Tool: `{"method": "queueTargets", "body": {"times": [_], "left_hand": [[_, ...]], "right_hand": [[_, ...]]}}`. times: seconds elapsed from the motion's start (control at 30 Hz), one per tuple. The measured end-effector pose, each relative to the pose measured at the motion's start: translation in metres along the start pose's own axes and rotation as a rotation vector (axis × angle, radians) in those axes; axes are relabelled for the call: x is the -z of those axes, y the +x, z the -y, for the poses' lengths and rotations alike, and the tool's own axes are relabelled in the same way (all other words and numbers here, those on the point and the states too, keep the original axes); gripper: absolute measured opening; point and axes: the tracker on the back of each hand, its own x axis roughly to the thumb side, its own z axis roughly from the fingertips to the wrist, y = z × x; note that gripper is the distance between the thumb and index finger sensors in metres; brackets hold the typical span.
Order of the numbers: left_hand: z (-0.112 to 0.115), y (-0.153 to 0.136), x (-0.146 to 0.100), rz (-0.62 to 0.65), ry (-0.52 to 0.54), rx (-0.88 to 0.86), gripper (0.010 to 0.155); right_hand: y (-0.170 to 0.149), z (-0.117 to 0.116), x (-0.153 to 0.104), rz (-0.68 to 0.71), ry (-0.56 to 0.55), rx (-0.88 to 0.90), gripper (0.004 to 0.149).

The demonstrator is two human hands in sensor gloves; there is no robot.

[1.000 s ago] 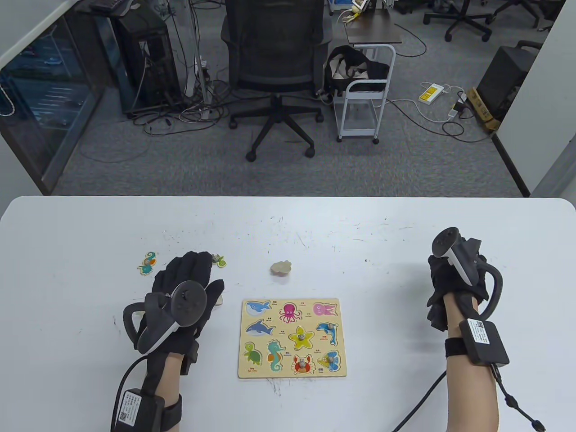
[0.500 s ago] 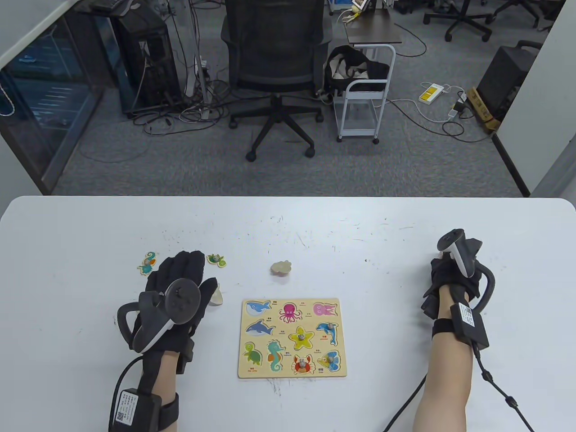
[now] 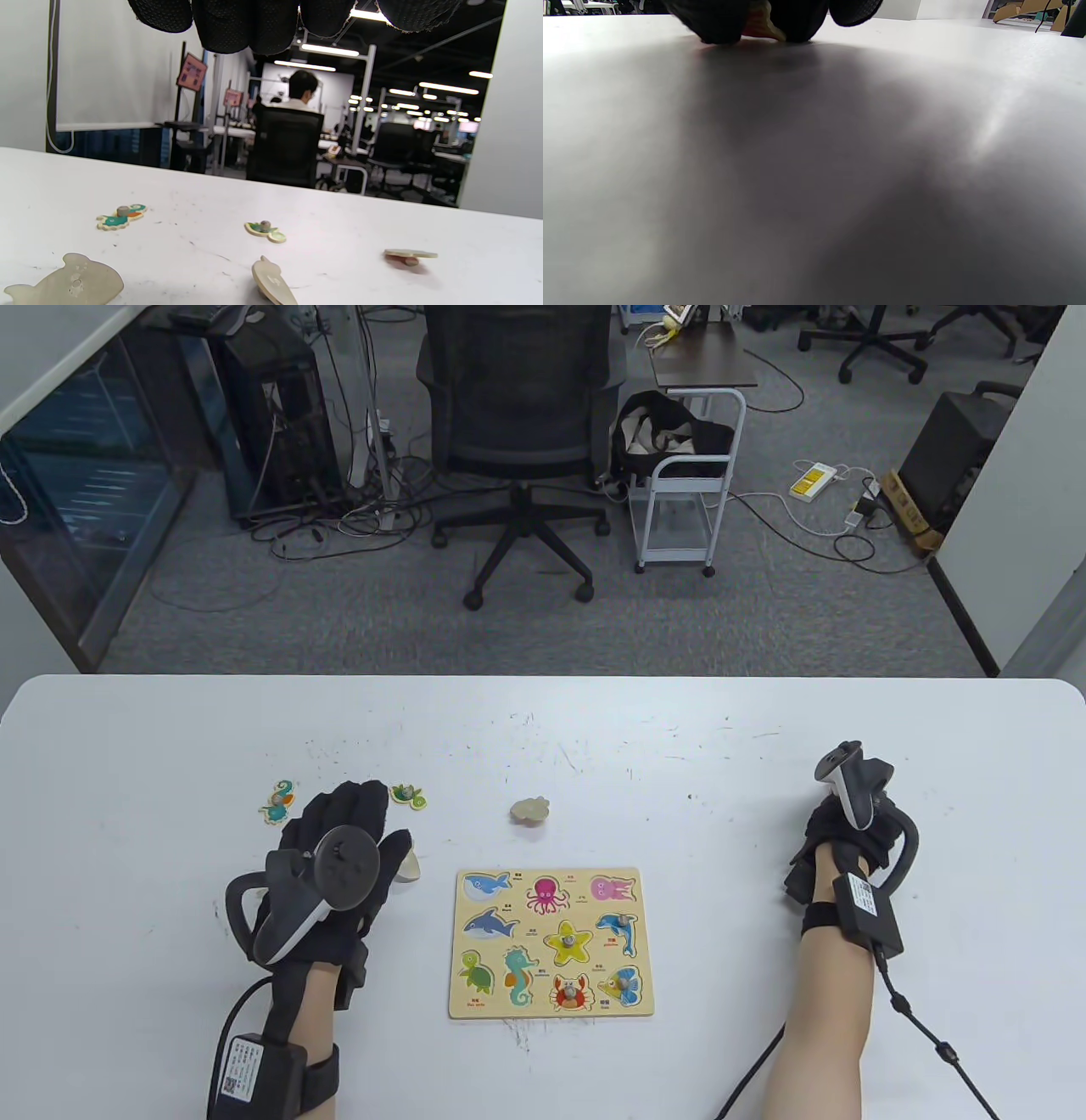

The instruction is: Fit puzzle pieces into frame

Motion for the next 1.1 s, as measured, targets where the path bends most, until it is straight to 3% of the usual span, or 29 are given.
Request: {"method": "queueTargets", "body": {"times": [0.33,0.57,0.8,1.0,1.1], "left_hand": [[0.002,0.0,0.001,0.002,-0.008,-0.005,0.07],[0.001,-0.001,0.0,0.008,0.01,-0.004,0.07],[-0.001,0.002,-0.002,0.003,0.033,0.04,0.07],[-0.005,0.006,-0.006,0.026,0.04,0.008,0.07],[-0.007,0.009,-0.008,0.054,0.033,-0.015,0.071]], "right_hand": [[-0.01,0.01,-0.004,0.032,0.007,0.079,0.045],[-0.013,0.023,-0.033,0.196,-0.082,0.059,0.045],[-0.005,0.056,-0.098,0.436,-0.164,0.063,0.045],[0.001,0.085,-0.178,0.686,-0.222,0.133,0.045],[0.005,0.093,-0.219,0.798,-0.197,0.144,0.045]]}}
